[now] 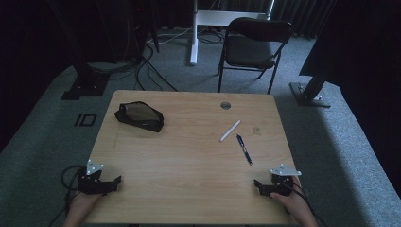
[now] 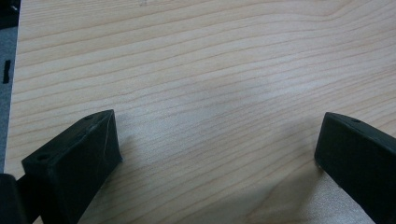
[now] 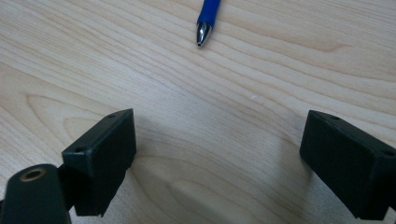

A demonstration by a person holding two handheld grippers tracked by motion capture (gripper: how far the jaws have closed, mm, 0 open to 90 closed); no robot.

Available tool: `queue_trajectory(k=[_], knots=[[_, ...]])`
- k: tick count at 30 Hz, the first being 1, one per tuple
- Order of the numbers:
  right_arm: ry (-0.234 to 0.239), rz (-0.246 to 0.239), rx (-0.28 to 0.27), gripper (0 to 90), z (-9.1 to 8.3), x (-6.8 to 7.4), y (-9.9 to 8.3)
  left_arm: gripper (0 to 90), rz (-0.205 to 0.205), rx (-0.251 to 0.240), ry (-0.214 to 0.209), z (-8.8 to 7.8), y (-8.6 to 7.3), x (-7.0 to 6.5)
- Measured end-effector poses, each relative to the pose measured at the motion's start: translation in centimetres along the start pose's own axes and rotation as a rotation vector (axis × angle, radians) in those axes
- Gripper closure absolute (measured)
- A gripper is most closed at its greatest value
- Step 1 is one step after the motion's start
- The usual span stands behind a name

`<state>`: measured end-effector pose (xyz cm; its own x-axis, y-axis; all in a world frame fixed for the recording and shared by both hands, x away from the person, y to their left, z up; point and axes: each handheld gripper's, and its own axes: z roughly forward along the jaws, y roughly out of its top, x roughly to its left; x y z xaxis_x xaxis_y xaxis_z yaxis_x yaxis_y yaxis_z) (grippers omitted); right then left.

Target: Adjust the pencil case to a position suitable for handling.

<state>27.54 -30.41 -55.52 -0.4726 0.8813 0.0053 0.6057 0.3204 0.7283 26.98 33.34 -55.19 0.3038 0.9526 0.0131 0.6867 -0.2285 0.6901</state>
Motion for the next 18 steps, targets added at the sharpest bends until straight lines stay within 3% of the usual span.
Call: queue_trajectory(k=[14,18], knots=[[0.01,0.02,-0.011,12.1,-0.35,-0.05,-0.02,0.1,0.003,0.0,-0.002,0.01,0.02,0.0],[-0.007,0.024,-0.025,12.1,-0.57,-0.35,0.54,0.1,0.003,0.0,-0.004,0.02,0.02,-0.01]])
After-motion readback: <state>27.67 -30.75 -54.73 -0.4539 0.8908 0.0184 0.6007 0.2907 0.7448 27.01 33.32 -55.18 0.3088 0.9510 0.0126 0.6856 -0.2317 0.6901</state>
